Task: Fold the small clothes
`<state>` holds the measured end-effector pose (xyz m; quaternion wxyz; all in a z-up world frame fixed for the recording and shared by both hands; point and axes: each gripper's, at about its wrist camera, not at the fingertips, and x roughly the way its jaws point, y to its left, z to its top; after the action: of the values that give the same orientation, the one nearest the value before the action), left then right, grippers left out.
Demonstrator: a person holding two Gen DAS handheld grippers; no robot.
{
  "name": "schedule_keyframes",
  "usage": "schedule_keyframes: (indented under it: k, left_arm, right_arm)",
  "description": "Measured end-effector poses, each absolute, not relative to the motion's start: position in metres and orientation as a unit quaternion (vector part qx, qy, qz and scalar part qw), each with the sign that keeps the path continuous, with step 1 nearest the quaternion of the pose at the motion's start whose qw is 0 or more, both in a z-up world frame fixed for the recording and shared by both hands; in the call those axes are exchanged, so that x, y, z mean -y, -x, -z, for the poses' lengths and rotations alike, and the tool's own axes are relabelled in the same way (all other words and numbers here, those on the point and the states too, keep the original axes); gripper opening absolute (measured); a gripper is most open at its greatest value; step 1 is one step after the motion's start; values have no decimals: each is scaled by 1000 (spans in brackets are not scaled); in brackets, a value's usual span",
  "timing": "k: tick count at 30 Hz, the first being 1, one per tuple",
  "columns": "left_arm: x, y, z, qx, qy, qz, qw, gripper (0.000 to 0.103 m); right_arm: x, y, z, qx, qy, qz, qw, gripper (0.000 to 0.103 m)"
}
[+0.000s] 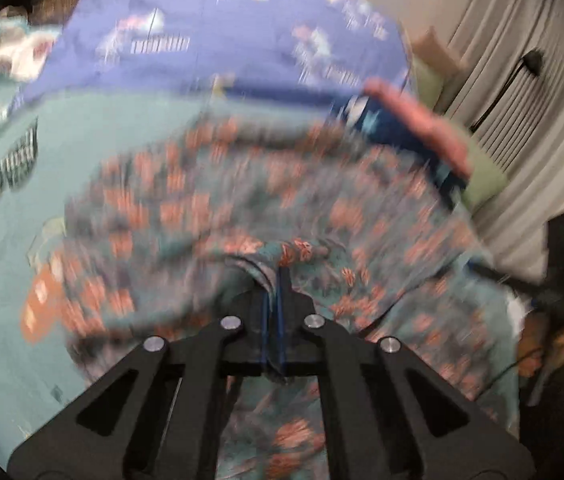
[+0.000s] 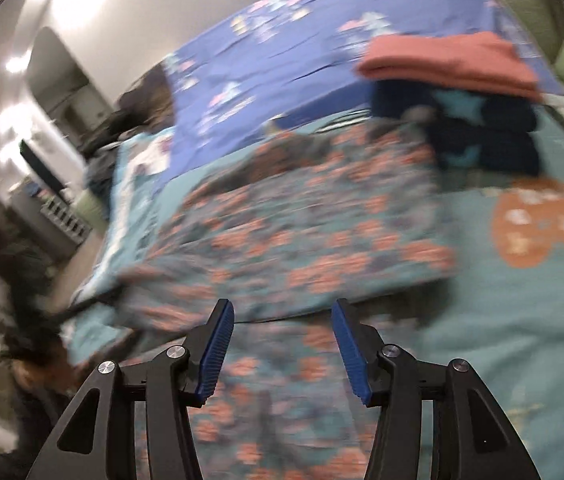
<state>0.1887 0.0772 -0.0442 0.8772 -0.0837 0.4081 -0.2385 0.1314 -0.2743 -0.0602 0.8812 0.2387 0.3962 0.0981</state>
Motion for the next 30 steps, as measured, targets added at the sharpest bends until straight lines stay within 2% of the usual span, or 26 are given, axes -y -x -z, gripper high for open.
schedule_keyframes:
  k: [3,7,10,16,20,22,26,30]
  left_arm:
    - [-88,-193,-8,-348,69,232,906,4]
    - [-105,-209,-35,-318,40,189,928,4]
    - [-123,-221,-19,-342,33,168,924,4]
    - [-152,-241,54,-418,47,128,898,5]
    - [-176,-243,98,-464,67,77,880,46]
    - [-189,-239,110,-474,85,68,874,49]
    - [-208,-242,118,-474,138,78,866,64]
    - [-208,-262,127,-480,170,92,856,70]
  right_arm:
    - [288,-131,61,-400,-222,-53,888,54]
    - [288,-131,66,-405,-192,-26,893,61]
    - [275,-140,74,-418,-180,-24,890,61]
    - [266,-152,83,-437,-165,-9,884,61]
    - [264,-154,83,-442,-157,-7,883,61]
    - [267,-154,82,-441,-162,-16,883,61]
    - [280,-165,80,-437,-195,-58,876,62]
    - [296,-198,84,-444,-232,-82,862,64]
